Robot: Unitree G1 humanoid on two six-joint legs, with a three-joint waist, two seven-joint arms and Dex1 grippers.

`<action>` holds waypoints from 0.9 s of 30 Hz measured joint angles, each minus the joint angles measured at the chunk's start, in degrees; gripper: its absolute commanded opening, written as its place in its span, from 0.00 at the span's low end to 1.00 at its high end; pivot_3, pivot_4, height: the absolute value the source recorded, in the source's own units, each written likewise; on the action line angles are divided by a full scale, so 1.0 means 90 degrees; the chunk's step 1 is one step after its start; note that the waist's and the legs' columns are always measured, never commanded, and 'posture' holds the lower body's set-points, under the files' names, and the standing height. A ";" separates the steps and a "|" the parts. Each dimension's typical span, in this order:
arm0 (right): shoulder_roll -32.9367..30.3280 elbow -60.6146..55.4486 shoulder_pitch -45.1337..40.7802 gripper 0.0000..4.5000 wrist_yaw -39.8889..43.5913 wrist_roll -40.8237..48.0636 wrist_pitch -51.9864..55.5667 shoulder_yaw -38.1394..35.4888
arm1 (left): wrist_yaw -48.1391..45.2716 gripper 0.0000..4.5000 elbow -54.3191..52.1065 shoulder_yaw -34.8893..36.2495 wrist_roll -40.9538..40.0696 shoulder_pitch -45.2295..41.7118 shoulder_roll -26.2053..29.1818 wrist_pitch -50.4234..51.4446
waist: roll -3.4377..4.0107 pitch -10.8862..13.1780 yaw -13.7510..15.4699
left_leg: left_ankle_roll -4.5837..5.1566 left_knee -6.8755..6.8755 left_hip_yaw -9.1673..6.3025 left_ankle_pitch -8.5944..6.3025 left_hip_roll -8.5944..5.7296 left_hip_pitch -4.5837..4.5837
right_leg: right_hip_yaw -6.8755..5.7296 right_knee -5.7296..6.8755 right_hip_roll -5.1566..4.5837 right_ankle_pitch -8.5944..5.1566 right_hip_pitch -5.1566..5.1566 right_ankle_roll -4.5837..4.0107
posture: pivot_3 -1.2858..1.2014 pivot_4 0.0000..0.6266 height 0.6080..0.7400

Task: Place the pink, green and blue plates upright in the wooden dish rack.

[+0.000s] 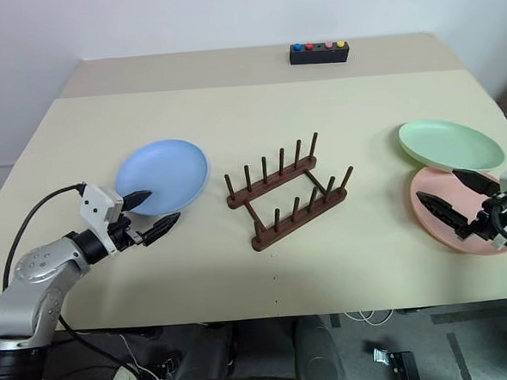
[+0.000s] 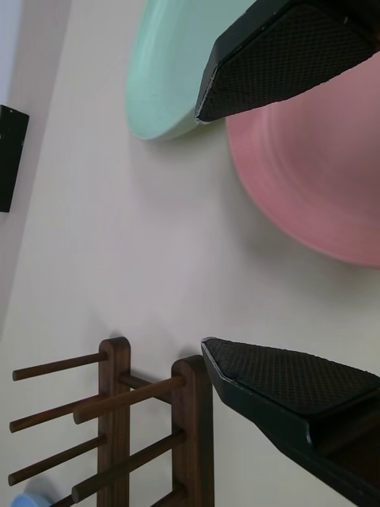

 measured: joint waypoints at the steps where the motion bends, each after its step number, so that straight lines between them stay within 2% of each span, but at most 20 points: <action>1: 0.0000 0.0000 -0.0024 0.99 -0.0002 0.0000 0.0000 0.0000 | 0.0000 1.00 -0.0012 0.0000 0.0000 0.0012 0.0000 0.0006 | 0.0000 0.0000 0.0001 | 0.0000 0.0000 0.0000 0.0000 0.0000 0.0000 | 0.0000 0.0000 0.0000 0.0000 0.0000 0.0000 | 0.52 0.24 1.00; 13: 0.0047 -0.0011 -0.0112 0.99 -0.0048 -0.0011 -0.0021 0.0036 | -0.0046 1.00 -0.0021 0.0008 -0.0002 -0.0035 0.0092 0.0052 | 0.0000 0.0000 0.0005 | 0.0000 0.0001 0.0000 0.0000 0.0000 0.0000 | 0.0000 -0.0001 0.0000 0.0000 0.0000 0.0000 | 0.52 0.24 1.00; 20: 0.0398 -0.0229 -0.0083 0.99 -0.0284 -0.0017 -0.0038 0.0319 | -0.0170 1.00 -0.0132 -0.0006 -0.0003 0.0024 0.0154 0.0127 | 0.0001 0.0000 0.0001 | 0.0000 -0.0001 0.0000 0.0000 0.0000 0.0000 | 0.0000 0.0000 0.0000 0.0000 -0.0002 0.0000 | 0.52 0.24 1.00; 27: 0.0525 -0.1122 0.0139 0.99 -0.0528 0.0008 0.0022 0.0441 | -0.1017 1.00 -0.0636 -0.0806 -0.0094 0.0106 0.0682 0.0401 | 0.0000 0.0001 0.0015 | 0.0000 -0.0001 0.0000 0.0000 0.0001 -0.0004 | 0.0000 -0.0003 0.0000 -0.0001 -0.0001 -0.0001 | 0.52 0.24 1.00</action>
